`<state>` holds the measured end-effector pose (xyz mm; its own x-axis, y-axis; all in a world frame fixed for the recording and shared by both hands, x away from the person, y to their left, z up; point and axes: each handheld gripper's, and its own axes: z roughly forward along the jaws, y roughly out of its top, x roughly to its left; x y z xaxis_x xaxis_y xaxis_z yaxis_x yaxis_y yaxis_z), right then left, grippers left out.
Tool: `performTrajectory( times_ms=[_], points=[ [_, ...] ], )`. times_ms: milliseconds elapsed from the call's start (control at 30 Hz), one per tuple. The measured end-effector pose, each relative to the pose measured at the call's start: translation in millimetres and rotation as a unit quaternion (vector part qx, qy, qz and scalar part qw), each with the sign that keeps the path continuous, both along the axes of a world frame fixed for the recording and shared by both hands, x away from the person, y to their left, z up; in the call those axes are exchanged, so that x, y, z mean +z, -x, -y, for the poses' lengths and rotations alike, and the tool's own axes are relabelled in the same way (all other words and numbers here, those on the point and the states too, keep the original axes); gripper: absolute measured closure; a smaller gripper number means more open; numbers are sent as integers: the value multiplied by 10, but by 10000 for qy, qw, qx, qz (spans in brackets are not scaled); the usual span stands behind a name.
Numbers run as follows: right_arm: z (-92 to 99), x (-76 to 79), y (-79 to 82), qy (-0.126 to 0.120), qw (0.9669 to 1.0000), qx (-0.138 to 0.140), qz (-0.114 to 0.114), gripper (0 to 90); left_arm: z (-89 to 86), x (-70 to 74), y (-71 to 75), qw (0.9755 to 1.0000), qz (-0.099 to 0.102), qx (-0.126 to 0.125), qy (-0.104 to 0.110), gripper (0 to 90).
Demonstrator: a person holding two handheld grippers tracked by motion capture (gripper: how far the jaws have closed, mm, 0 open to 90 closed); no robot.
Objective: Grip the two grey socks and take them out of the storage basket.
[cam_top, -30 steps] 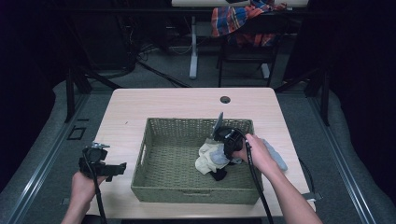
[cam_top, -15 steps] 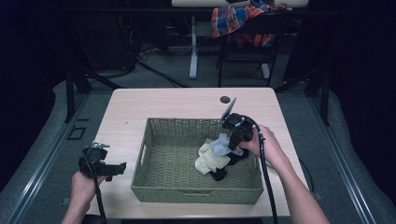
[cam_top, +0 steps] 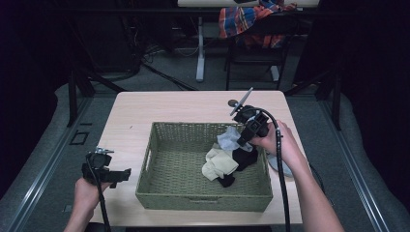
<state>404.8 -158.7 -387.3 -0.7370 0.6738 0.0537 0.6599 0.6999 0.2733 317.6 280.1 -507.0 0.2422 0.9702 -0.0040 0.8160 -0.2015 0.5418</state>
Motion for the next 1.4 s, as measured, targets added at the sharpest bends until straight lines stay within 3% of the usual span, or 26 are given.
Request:
performTrajectory(
  times_ms=[167,367,500,600,900,1000,1300,1367,1400],
  points=[
    [-13,113,11,2,9999,149,28,818,-25,6,-4,10000,-14,-10,7,23],
    [-36,214,-13,189,9997,149,63,818,-25,0,-10,10000,4,-2,16,24],
    [15,330,-3,120,9997,107,166,818,-19,2,-7,10000,16,-1,23,24],
    [140,418,13,101,9997,-23,227,818,-24,1,-7,10000,8,-1,25,24],
    [530,483,60,42,9985,-395,369,818,-19,-2,-11,10000,16,-5,25,24],
    [773,455,84,-25,9971,-642,402,818,-20,-2,-12,10000,17,-7,12,24],
    [1169,244,108,-224,9924,-1140,410,818,-7,-3,-17,10000,6,-24,-20,24],
    [1238,121,67,21,9907,-1314,361,818,-2,0,-19,10000,-2,-46,-11,24],
    [1238,121,67,21,9907,-1314,361,818,-3,0,-19,10000,7,-41,-9,24]
  ],
)
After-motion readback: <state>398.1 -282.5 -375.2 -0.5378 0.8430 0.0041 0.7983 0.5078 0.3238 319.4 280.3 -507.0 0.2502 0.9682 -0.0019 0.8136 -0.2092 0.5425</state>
